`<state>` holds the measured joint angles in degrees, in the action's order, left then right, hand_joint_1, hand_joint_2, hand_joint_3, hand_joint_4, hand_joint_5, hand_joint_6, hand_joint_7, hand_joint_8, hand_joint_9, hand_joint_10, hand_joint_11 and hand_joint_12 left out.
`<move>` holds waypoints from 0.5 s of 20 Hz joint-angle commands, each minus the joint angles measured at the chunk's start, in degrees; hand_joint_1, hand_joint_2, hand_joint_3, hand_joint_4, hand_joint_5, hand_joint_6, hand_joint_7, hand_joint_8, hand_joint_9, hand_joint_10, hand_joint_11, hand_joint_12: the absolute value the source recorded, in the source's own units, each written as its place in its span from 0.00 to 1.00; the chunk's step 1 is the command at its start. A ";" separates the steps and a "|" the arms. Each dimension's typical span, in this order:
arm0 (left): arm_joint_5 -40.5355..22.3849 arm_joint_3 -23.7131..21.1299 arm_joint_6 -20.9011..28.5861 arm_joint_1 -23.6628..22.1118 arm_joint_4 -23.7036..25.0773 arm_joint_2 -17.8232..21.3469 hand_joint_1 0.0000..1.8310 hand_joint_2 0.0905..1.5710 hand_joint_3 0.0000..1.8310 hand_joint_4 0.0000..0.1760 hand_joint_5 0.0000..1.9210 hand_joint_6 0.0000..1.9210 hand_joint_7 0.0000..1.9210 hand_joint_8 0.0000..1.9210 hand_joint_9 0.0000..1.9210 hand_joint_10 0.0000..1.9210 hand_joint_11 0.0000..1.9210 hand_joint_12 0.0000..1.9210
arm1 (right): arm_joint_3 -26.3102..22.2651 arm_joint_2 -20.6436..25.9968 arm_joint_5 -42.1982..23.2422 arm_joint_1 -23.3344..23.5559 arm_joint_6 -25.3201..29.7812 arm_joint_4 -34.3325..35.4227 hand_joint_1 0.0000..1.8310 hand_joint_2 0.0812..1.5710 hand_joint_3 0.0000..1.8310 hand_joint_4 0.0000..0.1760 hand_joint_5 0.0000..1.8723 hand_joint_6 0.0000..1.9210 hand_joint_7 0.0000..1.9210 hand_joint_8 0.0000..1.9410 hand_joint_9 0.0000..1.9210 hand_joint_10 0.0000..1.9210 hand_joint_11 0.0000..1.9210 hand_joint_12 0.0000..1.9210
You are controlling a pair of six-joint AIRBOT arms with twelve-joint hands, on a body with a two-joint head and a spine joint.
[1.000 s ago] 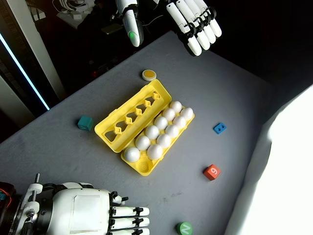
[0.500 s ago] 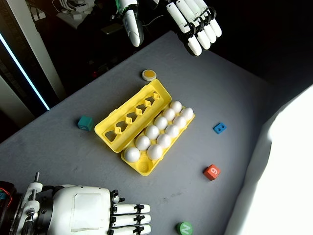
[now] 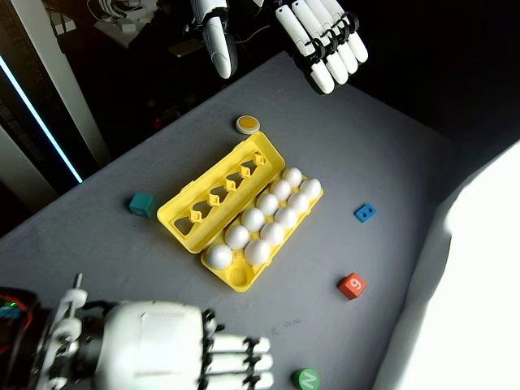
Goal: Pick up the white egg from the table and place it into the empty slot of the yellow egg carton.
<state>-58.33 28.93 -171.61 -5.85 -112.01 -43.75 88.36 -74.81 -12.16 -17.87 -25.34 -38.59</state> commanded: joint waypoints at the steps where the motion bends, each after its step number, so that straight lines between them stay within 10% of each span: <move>1: 1.42 0.02 -0.20 -0.87 5.15 0.12 0.00 0.81 0.00 0.00 0.04 0.00 0.02 0.00 0.01 0.00 0.00 0.00 | 0.98 -0.23 -4.19 1.26 -0.04 1.37 0.59 0.62 0.00 1.00 0.65 0.31 0.02 0.00 0.00 0.00 0.00 0.00; 10: 1.37 0.02 -0.20 -0.87 5.20 0.11 0.00 0.80 0.00 0.00 0.03 0.00 0.02 0.00 0.00 0.00 0.00 0.00 | 6.10 -8.37 -3.27 5.57 -0.05 9.18 0.59 0.63 0.00 1.00 0.64 0.33 0.02 0.00 0.00 0.00 0.00 0.00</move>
<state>-58.39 28.93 -171.59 -5.85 -112.01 -43.75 94.32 -83.66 -10.11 -13.06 -25.52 -30.28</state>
